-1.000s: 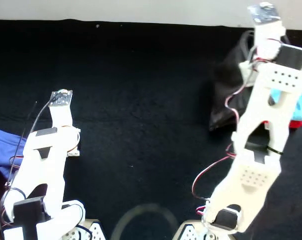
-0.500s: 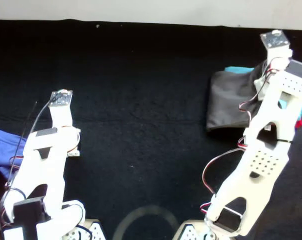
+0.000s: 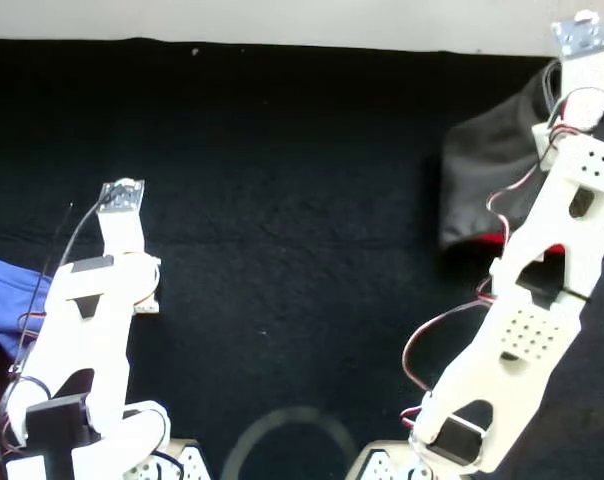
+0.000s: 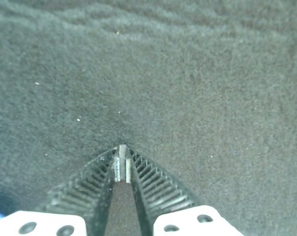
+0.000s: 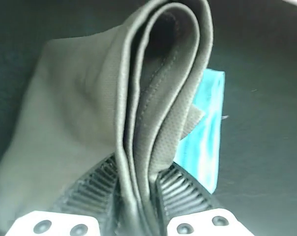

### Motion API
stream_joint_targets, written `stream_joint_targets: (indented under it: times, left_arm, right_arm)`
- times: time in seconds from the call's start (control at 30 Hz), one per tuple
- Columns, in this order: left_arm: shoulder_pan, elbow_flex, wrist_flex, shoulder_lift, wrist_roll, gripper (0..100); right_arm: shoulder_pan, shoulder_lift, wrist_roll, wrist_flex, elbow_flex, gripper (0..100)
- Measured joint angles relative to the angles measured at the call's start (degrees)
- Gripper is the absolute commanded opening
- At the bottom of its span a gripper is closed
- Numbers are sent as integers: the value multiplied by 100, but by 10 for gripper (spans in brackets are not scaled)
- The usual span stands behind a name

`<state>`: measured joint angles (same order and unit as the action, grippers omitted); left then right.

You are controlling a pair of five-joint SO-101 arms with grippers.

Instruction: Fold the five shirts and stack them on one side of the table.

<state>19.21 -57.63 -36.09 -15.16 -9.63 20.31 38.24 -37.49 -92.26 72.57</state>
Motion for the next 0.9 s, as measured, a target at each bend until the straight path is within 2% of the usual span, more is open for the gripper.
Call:
stream_joint_targets:
  times: [0.3, 0.53, 0.67, 0.9]
  left_arm:
    - [0, 0, 0, 0, 0, 10]
    - [0, 0, 0, 0, 0, 10]
    - [0, 0, 0, 0, 0, 10]
    - [0, 0, 0, 0, 0, 10]
  right_arm:
    - [-527, -352, 0, -396, 501, 6]
    - [-580, -695, -105, -396, 510, 6]
    - [-299, -695, -396, -281, 510, 6]
    - [501, 53, -448, 932, -141, 6]
